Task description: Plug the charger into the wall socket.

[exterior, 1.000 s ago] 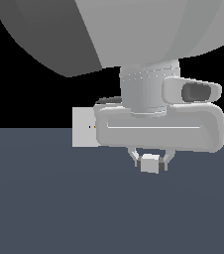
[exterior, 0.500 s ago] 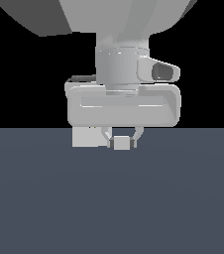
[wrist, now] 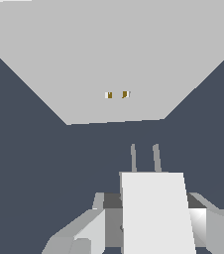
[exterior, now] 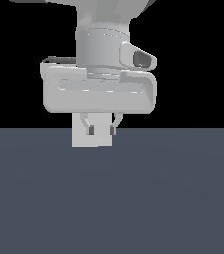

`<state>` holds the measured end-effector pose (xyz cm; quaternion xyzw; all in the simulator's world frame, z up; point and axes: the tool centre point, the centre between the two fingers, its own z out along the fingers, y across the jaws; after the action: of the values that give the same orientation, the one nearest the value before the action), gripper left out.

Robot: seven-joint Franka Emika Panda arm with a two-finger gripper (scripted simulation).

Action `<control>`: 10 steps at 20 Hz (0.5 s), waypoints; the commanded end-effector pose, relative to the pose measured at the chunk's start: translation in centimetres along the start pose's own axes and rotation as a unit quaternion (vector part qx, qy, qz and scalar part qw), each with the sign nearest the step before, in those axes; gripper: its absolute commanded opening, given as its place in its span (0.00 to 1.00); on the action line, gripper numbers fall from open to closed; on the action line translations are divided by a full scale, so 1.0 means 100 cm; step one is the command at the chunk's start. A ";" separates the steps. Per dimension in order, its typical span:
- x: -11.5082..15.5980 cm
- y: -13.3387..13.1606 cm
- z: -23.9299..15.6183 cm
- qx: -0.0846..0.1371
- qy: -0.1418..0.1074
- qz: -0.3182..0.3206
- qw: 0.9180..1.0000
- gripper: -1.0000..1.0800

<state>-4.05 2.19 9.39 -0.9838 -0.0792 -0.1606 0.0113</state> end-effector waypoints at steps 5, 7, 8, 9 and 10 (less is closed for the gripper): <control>0.002 -0.012 -0.006 0.011 -0.001 -0.028 1.000 0.00; 0.002 -0.013 -0.007 0.012 -0.001 -0.031 0.999 0.00; 0.002 -0.013 -0.007 0.012 -0.001 -0.031 0.999 0.00; 0.002 -0.013 -0.007 0.012 -0.001 -0.031 0.999 0.00; 0.001 -0.013 -0.006 0.012 -0.002 -0.030 0.999 0.00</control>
<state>-4.32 3.42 10.05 -0.9810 -0.1107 -0.1587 0.0176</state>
